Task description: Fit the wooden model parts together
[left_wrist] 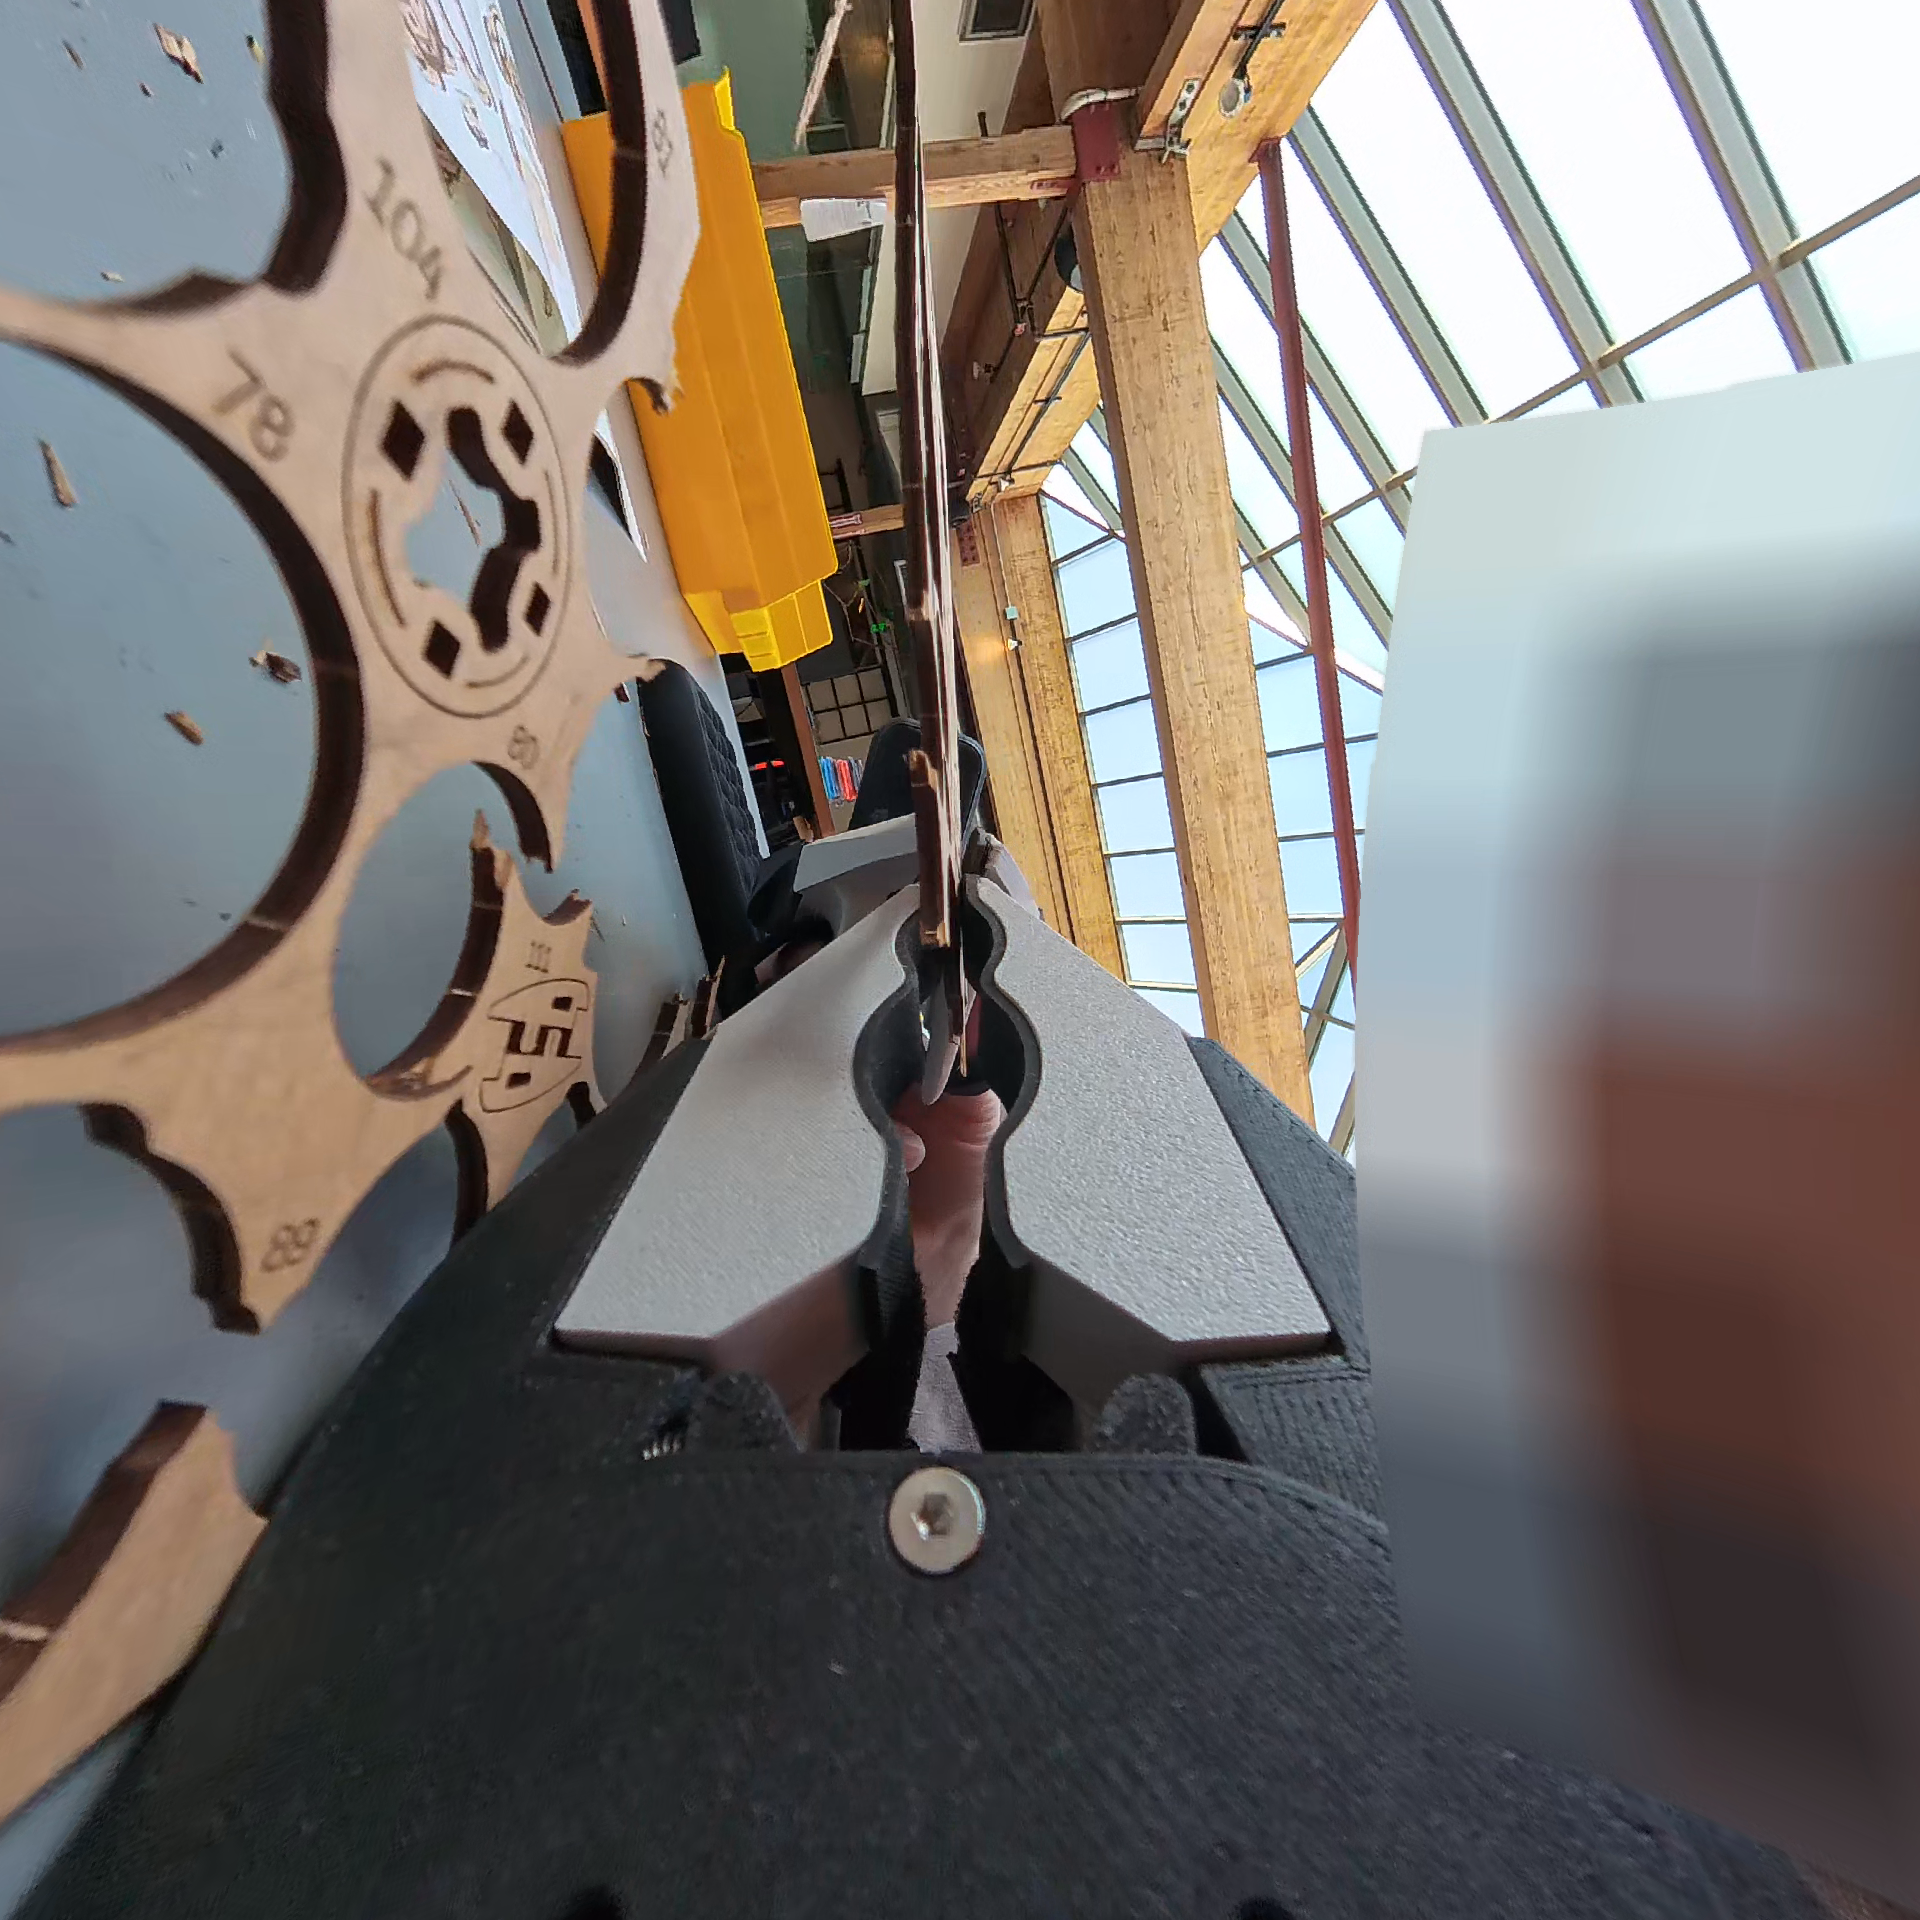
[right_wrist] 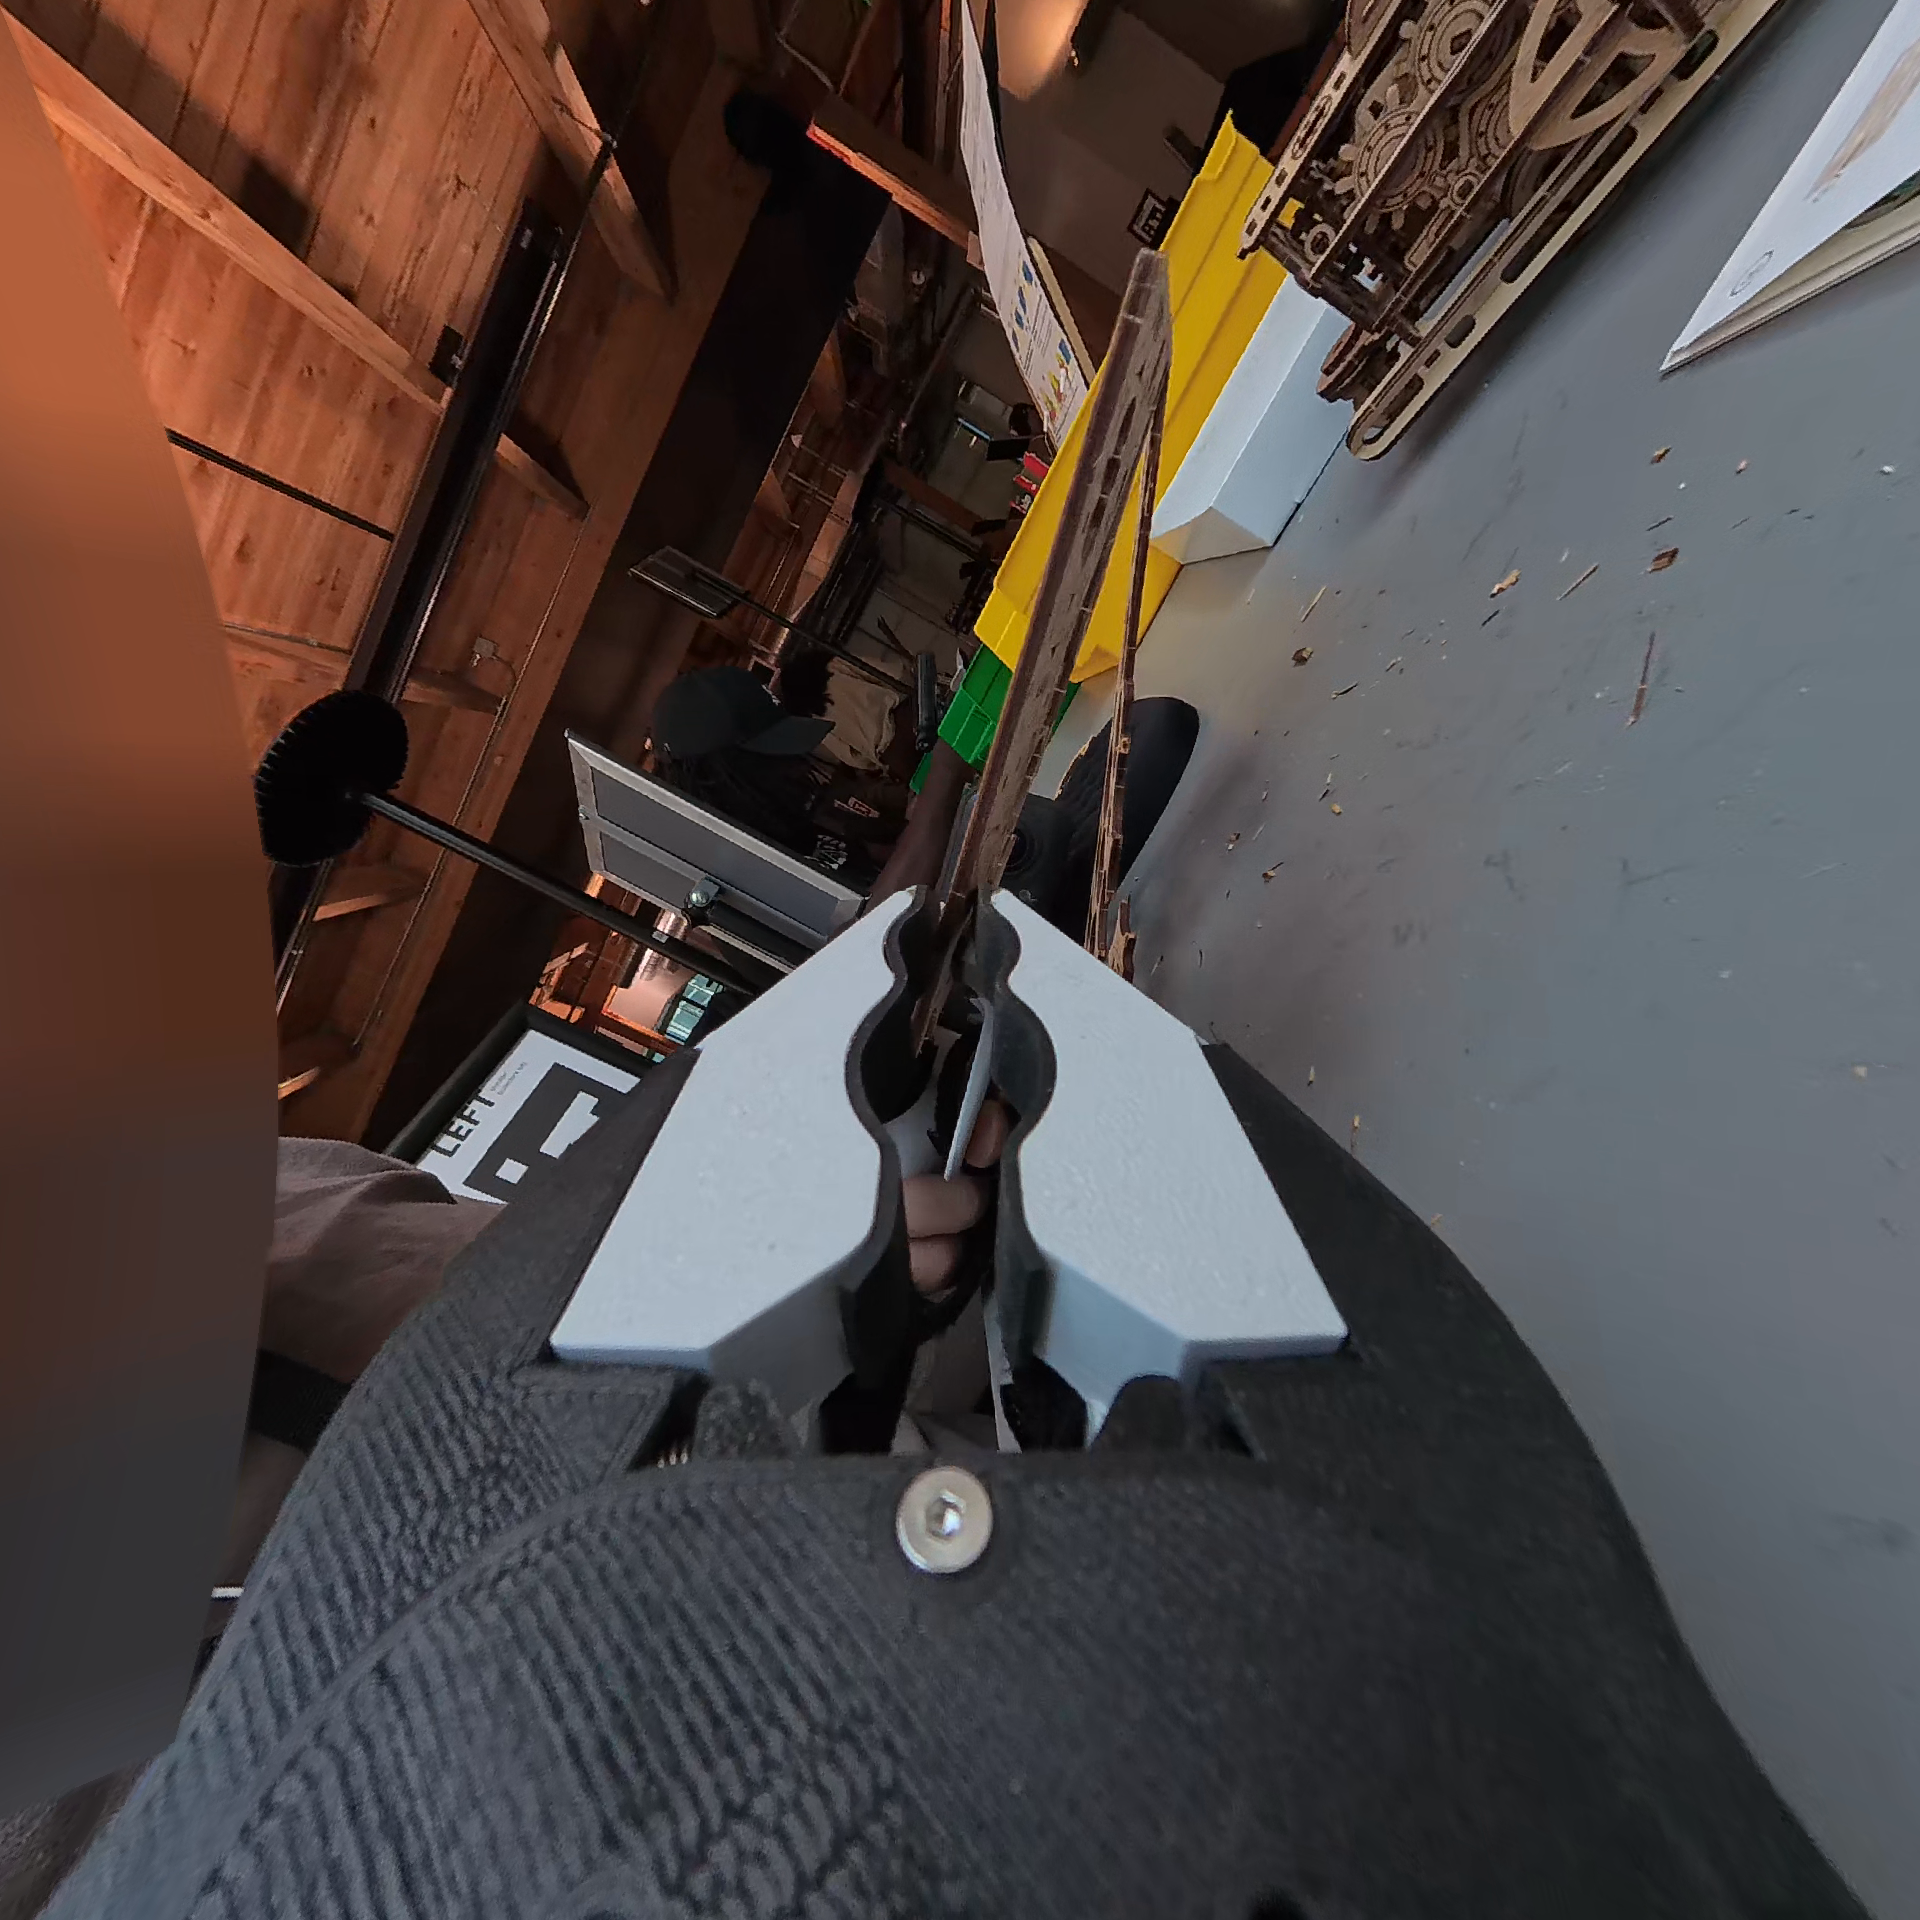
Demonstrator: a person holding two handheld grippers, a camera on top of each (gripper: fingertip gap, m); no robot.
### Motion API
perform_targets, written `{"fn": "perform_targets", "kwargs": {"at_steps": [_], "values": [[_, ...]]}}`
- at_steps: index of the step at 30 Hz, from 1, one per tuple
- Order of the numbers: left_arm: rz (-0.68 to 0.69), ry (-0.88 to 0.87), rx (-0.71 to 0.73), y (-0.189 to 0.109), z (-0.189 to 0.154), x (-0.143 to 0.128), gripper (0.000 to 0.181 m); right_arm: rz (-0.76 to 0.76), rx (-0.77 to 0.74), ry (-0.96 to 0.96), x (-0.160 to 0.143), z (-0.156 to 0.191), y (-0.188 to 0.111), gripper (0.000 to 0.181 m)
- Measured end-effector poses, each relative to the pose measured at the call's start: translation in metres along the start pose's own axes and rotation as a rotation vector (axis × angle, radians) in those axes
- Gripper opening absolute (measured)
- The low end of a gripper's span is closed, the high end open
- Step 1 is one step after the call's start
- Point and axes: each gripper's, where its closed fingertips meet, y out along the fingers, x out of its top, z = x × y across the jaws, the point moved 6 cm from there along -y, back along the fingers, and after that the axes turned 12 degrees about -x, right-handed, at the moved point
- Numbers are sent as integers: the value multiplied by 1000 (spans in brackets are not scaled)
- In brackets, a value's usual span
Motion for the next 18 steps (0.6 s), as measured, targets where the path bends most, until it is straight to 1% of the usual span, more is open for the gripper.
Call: {"fn": "perform_targets", "kwargs": {"at_steps": [3,8,12,16,18], "values": [[1,8,14,-1,0,0,0,-10,3,48,1,-3,-3,3],[5,12,16,-1,0,0,0,5,12,56,2,-3,-3,2],[7,16,12,0,0,1,1,29,79,172,2,-6,-2,2],[-7,24,35,-2,1,2,0,20,28,141,2,-7,0,3],[-11,26,44,-2,1,2,1,14,21,176,1,-8,1,3]]}}
